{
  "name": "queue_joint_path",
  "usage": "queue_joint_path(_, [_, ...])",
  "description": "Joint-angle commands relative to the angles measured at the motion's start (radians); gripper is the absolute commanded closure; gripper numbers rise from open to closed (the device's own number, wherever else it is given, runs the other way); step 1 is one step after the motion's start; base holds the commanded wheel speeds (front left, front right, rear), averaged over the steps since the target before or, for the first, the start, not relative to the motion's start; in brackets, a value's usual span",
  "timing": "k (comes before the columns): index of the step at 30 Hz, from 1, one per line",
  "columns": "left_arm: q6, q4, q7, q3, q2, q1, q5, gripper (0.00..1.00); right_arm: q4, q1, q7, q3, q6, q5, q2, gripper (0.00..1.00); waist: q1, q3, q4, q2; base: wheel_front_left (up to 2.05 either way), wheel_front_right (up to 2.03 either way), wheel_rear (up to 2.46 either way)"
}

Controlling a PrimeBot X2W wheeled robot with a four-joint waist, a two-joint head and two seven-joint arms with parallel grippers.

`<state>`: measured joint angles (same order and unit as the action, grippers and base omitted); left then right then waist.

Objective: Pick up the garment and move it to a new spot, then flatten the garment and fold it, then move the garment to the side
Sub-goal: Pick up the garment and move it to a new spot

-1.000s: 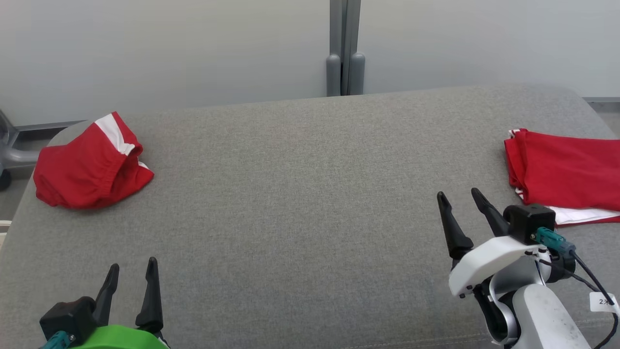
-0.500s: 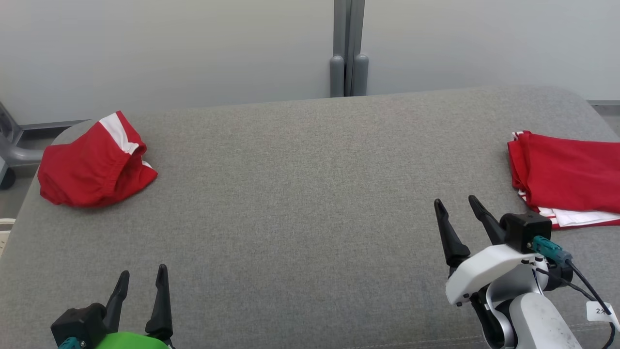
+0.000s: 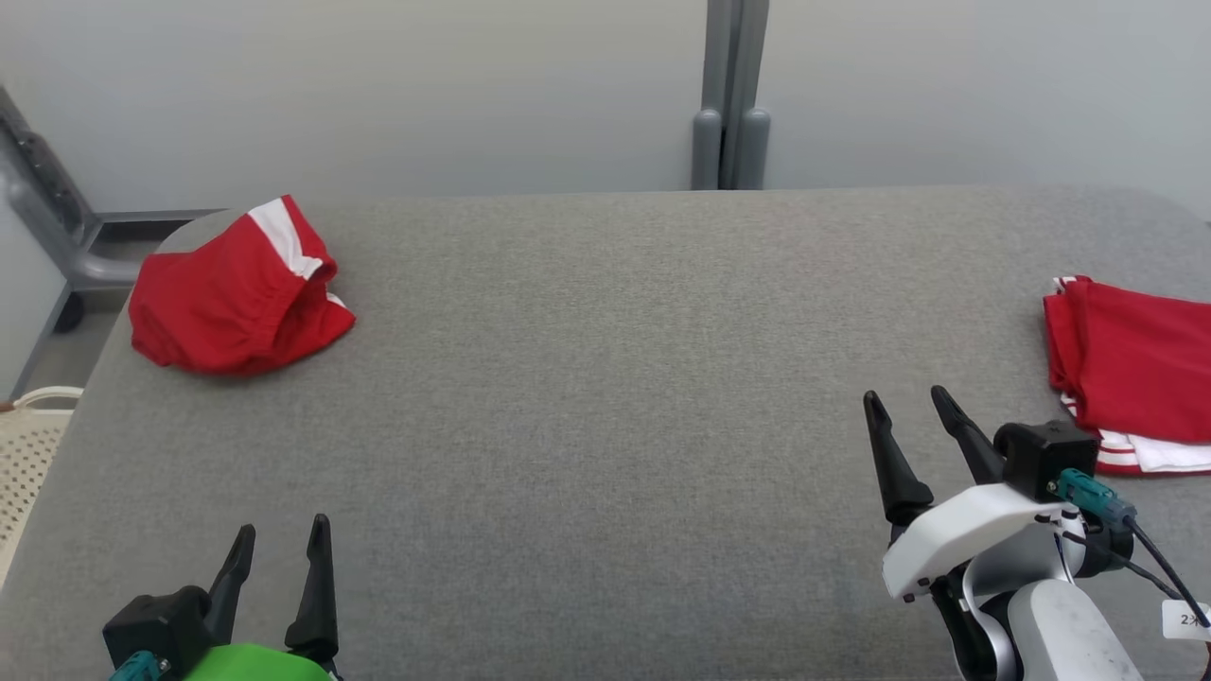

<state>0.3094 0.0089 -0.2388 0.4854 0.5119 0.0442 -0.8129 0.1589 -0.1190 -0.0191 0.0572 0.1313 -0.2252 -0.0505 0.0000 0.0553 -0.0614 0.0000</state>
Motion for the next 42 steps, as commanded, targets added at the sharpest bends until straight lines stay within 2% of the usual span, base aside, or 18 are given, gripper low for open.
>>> queue_joint_path(1, [0.005,-0.004,0.002,0.001,0.007,-0.017,0.009,0.00,-0.009,0.018,-0.008,-0.004,-0.001,0.004,-0.001,0.00,0.0000,0.000,-0.059,0.0000,0.00,0.00,0.00])
queue_joint_path(3, [0.006,-0.006,0.005,0.002,0.009,-0.017,0.010,0.00,-0.013,0.020,-0.011,-0.004,-0.001,0.000,-0.001,0.00,0.0000,0.000,-0.076,0.0000,0.00,0.00,0.00])
queue_joint_path(17, [0.025,-0.037,0.025,0.003,0.035,0.003,0.015,0.00,-0.022,0.045,-0.025,0.031,-0.001,-0.032,-0.001,0.00,0.0000,0.007,-0.337,0.0000,0.00,0.00,0.00])
queue_joint_path(22, [0.025,-0.043,0.026,0.004,0.034,0.008,0.011,0.00,-0.008,0.030,-0.032,0.050,-0.001,-0.046,-0.001,0.00,0.0000,0.005,-0.383,0.0000,0.00,0.00,0.00])
queue_joint_path(27, [0.027,-0.049,0.032,0.011,0.037,0.014,0.010,0.00,0.004,0.020,-0.037,0.068,-0.001,-0.048,-0.001,0.00,0.0000,-0.002,-0.392,0.0000,0.00,0.00,0.00])
queue_joint_path(32, [0.013,-0.056,0.052,0.019,0.052,-0.039,0.028,0.00,0.005,0.015,-0.030,0.056,-0.001,-0.030,-0.002,0.00,0.0000,-0.019,-0.372,0.0000,0.00,0.00,0.00])
queue_joint_path(38, [-0.032,-0.048,0.112,0.044,0.070,-0.190,0.066,0.00,-0.007,0.008,-0.026,0.037,-0.001,-0.013,-0.002,0.00,0.0000,-0.052,-0.319,0.0000,0.00,0.00,0.00])
queue_joint_path(42, [-0.088,-0.010,0.183,0.059,0.075,-0.355,0.085,0.00,-0.025,-0.017,-0.024,0.034,-0.001,-0.006,-0.002,0.00,0.0000,-0.096,-0.259,0.0000,0.00,0.00,0.00])
